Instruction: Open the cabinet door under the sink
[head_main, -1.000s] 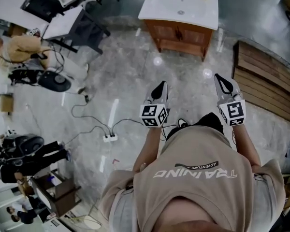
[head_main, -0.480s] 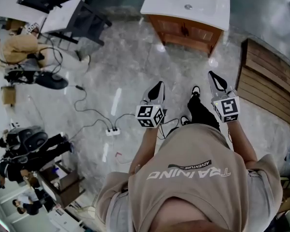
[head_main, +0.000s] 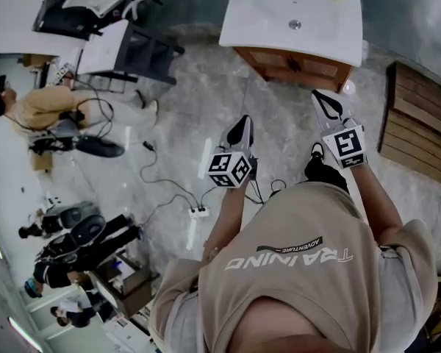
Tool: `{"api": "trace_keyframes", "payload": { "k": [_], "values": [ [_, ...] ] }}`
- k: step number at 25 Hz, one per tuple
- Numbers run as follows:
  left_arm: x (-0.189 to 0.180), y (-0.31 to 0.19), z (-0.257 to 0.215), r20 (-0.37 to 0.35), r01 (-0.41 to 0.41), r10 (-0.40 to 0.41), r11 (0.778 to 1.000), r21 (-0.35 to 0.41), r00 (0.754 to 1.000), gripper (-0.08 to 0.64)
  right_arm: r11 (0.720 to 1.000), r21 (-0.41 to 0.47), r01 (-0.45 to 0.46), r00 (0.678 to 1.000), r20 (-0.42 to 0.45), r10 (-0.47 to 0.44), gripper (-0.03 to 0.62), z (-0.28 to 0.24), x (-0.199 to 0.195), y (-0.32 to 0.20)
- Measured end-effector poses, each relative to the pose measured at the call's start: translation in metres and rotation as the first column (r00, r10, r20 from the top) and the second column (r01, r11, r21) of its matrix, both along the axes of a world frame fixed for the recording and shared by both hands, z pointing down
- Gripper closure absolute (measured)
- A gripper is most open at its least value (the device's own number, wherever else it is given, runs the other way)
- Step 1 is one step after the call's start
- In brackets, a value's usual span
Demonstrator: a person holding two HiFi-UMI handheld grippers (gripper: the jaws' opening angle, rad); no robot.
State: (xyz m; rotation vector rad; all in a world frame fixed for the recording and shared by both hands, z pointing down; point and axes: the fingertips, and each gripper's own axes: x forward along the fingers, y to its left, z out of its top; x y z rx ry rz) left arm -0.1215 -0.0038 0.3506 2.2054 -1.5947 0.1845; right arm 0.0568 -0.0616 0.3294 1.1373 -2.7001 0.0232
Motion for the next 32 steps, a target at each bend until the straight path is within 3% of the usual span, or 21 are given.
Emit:
{"api": "trace_keyframes", "payload": {
  "k": [5,10,15,20,24,28,30,32],
  "values": [
    [0.0,-0.035,0.011,0.006,0.016,-0.016,1.0,-0.012,1.0,0.543,0.999,-0.049,0.011,0.999,-0.035,-0.013,0.591,0.018,0.007,-0.027],
    [-0.01,-0.06,0.027,0.039,-0.003,0.006,0.998,-0.057,0.999,0.543,0.998,-0.044,-0.044,0.998,-0.057,0.041,0.591,0.014,0.019,-0.051],
    [-0.009,-0.091,0.031,0.017,-0.072,0.072,0.997,-0.035,0.997,0.543,0.993,-0.062,-0.104,0.992,-0.081,0.099,0.591,0.021,0.017,-0.065],
    [-0.029,-0.117,0.024,-0.004,-0.148,0.148,0.989,0.002,0.989,0.543,0.984,0.01,-0.181,0.978,-0.103,0.181,0.591,-0.005,-0.009,-0.061],
    [-0.053,-0.142,0.009,0.007,-0.203,0.203,0.977,0.06,0.979,0.543,0.968,0.011,-0.252,0.965,-0.077,0.253,0.591,-0.015,-0.031,-0.058],
    [-0.065,-0.151,0.016,0.005,-0.282,0.282,0.958,0.063,0.959,0.543,0.947,0.028,-0.319,0.943,-0.093,0.32,0.591,-0.016,-0.048,-0.049],
    [-0.068,-0.154,0.024,0.008,-0.325,0.325,0.944,0.054,0.946,0.543,0.919,0.046,-0.391,0.915,-0.086,0.393,0.591,-0.016,-0.047,-0.045],
    [-0.069,-0.155,0.035,0.011,-0.361,0.361,0.932,0.04,0.933,0.543,0.874,0.066,-0.481,0.872,-0.068,0.485,0.591,-0.014,-0.039,-0.038]
  ]
}}
